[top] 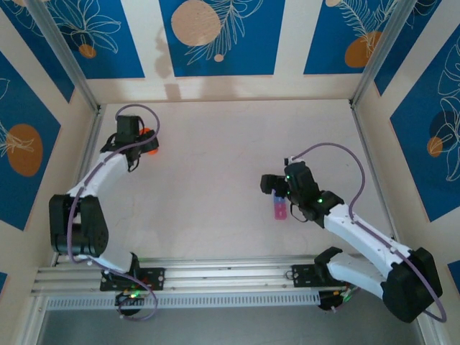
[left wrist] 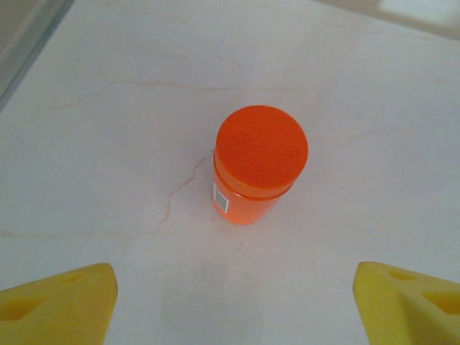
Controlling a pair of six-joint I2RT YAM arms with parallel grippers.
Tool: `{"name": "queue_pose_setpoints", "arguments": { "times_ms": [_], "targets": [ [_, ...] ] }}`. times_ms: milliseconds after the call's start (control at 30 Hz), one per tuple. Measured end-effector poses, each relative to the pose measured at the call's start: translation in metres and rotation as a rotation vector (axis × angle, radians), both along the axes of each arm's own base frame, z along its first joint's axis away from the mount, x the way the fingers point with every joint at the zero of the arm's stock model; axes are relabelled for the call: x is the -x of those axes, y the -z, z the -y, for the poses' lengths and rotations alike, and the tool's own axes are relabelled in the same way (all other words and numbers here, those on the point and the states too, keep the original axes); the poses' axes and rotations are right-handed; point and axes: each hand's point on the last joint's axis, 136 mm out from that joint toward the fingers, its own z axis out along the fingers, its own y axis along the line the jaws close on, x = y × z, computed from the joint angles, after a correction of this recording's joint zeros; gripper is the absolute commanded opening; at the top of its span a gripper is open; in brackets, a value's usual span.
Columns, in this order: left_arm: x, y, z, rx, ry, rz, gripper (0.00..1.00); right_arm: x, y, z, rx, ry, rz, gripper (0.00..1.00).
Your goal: Sort the pills into containers
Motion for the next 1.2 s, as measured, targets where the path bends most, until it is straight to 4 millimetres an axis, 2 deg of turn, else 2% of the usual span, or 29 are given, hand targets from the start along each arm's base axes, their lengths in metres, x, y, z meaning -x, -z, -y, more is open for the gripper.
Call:
{"name": "queue_pose_setpoints", "arguments": {
  "times_ms": [100, 200, 367, 467, 767, 933, 1033, 1200],
  "targets": [
    [-0.001, 0.001, 0.0, 0.001, 0.003, 0.009, 0.9, 0.013, 0.03, 0.012, 0.053, 0.046, -0.112, 0.95],
    [-0.007, 0.015, -0.001, 0.0, 0.001, -0.024, 0.87, 0.021, 0.044, 0.019, 0.079, 0.067, -0.167, 0.95],
    [-0.036, 0.049, -0.001, 0.0, 0.013, -0.114, 0.82, 0.025, 0.048, 0.021, 0.084, 0.077, -0.191, 0.95],
    [-0.049, 0.06, 0.0, -0.009, 0.023, -0.148, 0.8, 0.027, 0.052, 0.021, 0.091, 0.081, -0.209, 0.95],
    [-0.086, 0.054, -0.001, -0.058, 0.058, -0.161, 0.71, 0.028, 0.055, 0.022, 0.094, 0.079, -0.221, 0.95],
    [-0.088, 0.07, 0.0, -0.061, 0.071, -0.213, 0.65, 0.03, 0.066, 0.023, 0.12, 0.08, -0.262, 0.95],
    [-0.083, 0.078, 0.0, -0.061, 0.077, -0.245, 0.58, 0.032, 0.074, 0.023, 0.142, 0.081, -0.296, 0.95],
    [-0.082, 0.079, 0.001, -0.063, 0.086, -0.256, 0.47, 0.032, 0.076, 0.024, 0.148, 0.081, -0.305, 0.93]
  ]
}}
